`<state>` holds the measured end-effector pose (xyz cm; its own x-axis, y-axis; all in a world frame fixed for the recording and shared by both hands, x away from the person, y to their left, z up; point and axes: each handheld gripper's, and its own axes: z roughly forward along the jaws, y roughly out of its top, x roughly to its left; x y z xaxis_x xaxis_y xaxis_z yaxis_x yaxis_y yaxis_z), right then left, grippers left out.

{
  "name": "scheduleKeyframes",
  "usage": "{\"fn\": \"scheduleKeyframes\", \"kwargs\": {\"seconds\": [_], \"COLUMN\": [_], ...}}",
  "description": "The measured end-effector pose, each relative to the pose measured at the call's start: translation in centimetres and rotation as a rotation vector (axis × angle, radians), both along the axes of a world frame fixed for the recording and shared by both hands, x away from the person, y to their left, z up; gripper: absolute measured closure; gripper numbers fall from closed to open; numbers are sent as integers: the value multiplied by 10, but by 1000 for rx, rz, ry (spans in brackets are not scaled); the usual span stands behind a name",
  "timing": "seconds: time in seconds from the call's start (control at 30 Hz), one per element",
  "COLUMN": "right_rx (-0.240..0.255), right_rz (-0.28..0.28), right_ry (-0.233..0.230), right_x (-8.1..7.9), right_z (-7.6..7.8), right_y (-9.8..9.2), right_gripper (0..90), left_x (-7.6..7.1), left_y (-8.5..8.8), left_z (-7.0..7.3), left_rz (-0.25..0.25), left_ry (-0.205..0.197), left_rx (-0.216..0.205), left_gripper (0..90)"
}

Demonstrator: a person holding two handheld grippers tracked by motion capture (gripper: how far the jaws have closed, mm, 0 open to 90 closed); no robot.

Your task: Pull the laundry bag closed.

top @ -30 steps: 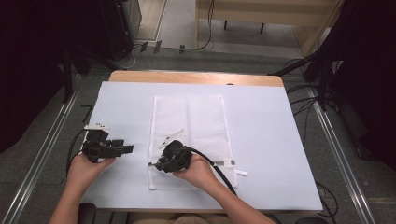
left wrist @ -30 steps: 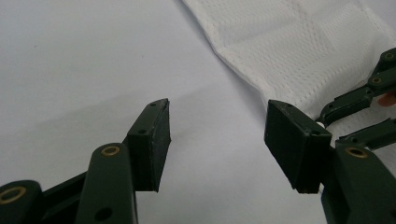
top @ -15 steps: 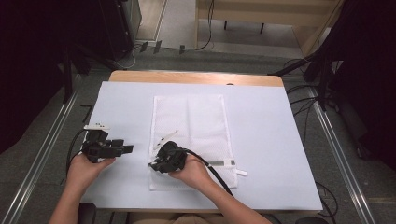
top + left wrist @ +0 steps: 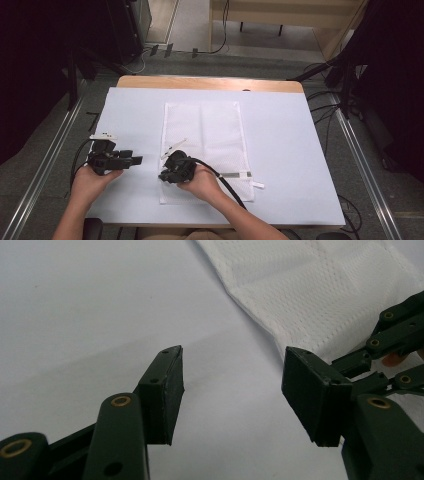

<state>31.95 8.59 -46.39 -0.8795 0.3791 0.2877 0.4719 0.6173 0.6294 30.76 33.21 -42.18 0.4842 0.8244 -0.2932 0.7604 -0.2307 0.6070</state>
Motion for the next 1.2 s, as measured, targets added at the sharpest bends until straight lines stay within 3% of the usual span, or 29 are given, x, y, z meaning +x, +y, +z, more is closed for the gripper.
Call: {"fn": "scheduleKeyframes", "kwargs": {"seconds": [0.2,0.37,0.5,0.67,0.8,0.9,1.2], "right_rx": [10,-11,-3,-2,44,39,57], "right_rz": [-3,19,18,20,8,14,0], "right_ry": [-5,-56,-64,-81,-67,-97,-104], "right_x": [0,-1,1,2,5,4,8], "right_z": [-2,0,5,12,17,23,30], "right_y": [1,2,0,-1,-4,-3,-3], "right_gripper": [838,861,866,867,868,867,868], "left_x": [-2,-4,-5,-8,-10,-11,-12], "left_y": [1,0,-4,-9,-16,-21,-32], "left_z": [0,0,-3,-3,-5,-5,-8], "left_rz": [-11,-32,-38,-99,-147,-182,-232], "left_ry": [0,-6,23,27,28,26,43], "left_rx": [-8,-9,-37,-26,-31,-32,-42], "left_gripper": [435,460,482,493,493,495,500]}}
